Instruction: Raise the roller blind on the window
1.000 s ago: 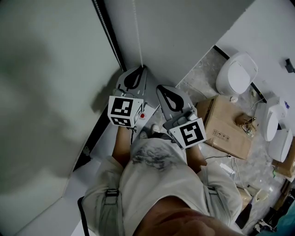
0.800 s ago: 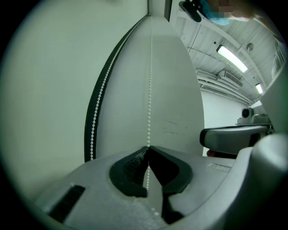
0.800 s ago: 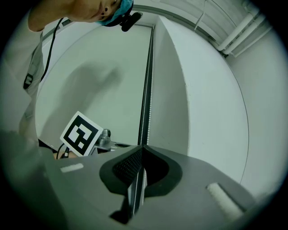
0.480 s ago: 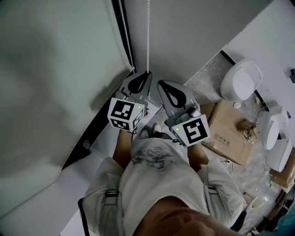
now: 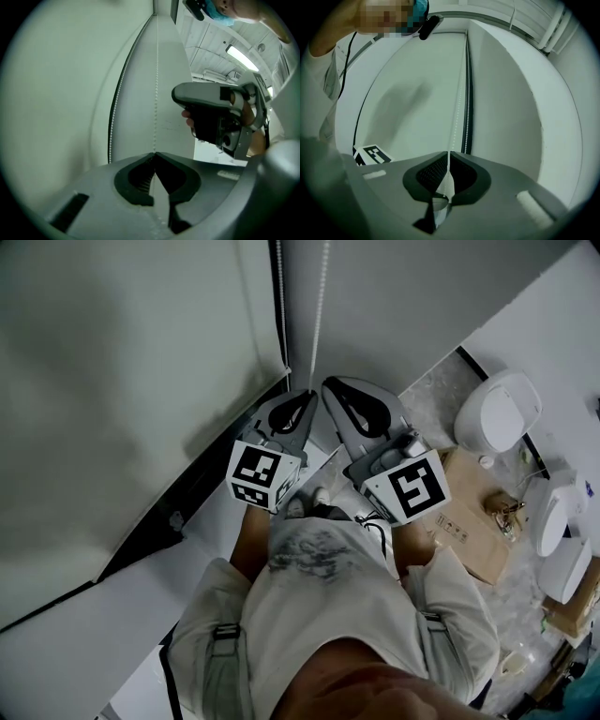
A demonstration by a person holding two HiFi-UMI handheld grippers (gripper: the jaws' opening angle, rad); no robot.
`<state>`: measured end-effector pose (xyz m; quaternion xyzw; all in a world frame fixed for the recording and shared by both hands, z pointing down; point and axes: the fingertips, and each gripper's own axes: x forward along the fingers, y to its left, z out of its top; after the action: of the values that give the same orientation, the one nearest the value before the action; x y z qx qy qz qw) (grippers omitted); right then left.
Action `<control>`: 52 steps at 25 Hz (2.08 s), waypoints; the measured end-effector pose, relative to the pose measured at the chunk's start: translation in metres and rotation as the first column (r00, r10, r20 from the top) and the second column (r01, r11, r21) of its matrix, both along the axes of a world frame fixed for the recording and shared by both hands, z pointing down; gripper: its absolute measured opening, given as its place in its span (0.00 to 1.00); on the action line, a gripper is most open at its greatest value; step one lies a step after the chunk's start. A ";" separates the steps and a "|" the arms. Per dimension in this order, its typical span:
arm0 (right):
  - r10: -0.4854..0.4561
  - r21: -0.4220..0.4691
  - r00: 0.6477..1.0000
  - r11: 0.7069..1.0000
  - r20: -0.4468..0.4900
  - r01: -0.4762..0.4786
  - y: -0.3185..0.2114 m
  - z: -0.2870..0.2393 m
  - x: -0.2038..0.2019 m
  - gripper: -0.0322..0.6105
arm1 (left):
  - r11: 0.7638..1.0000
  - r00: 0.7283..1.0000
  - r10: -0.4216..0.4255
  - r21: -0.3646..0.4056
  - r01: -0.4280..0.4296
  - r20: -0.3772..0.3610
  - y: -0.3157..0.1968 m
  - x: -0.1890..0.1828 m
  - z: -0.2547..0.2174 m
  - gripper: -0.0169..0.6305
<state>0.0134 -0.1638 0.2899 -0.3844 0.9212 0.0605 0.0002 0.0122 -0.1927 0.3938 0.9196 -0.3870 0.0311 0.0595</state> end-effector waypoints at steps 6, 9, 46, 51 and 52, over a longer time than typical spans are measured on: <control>-0.047 0.012 0.999 0.999 -0.015 0.047 -0.010 -0.027 -0.004 0.12 | 1.000 1.000 -0.016 -0.006 0.016 0.006 0.001 -0.004 0.002 0.05; -0.063 0.013 0.998 0.998 -0.030 0.064 -0.013 -0.040 -0.010 0.13 | 1.000 1.000 -0.021 -0.004 0.021 0.010 0.005 -0.004 0.000 0.05; -0.102 0.012 0.995 0.995 0.008 0.102 -0.016 -0.027 -0.025 0.07 | 0.995 0.999 -0.046 -0.092 0.047 0.018 0.013 -0.015 0.054 0.04; -0.098 -0.010 0.995 0.995 -0.006 0.098 -0.015 -0.009 -0.028 0.07 | 0.991 0.998 -0.048 -0.126 0.051 0.031 0.014 -0.018 0.073 0.04; -0.098 -0.015 0.995 0.995 -0.008 0.098 -0.016 -0.006 -0.028 0.07 | 0.990 0.998 -0.048 -0.133 0.052 0.036 0.014 -0.018 0.077 0.04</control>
<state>-0.0150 -0.1793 0.2843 -0.3383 0.9394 0.0554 -0.0035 -0.0061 -0.1792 0.4713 0.9029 -0.4080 0.0704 0.1156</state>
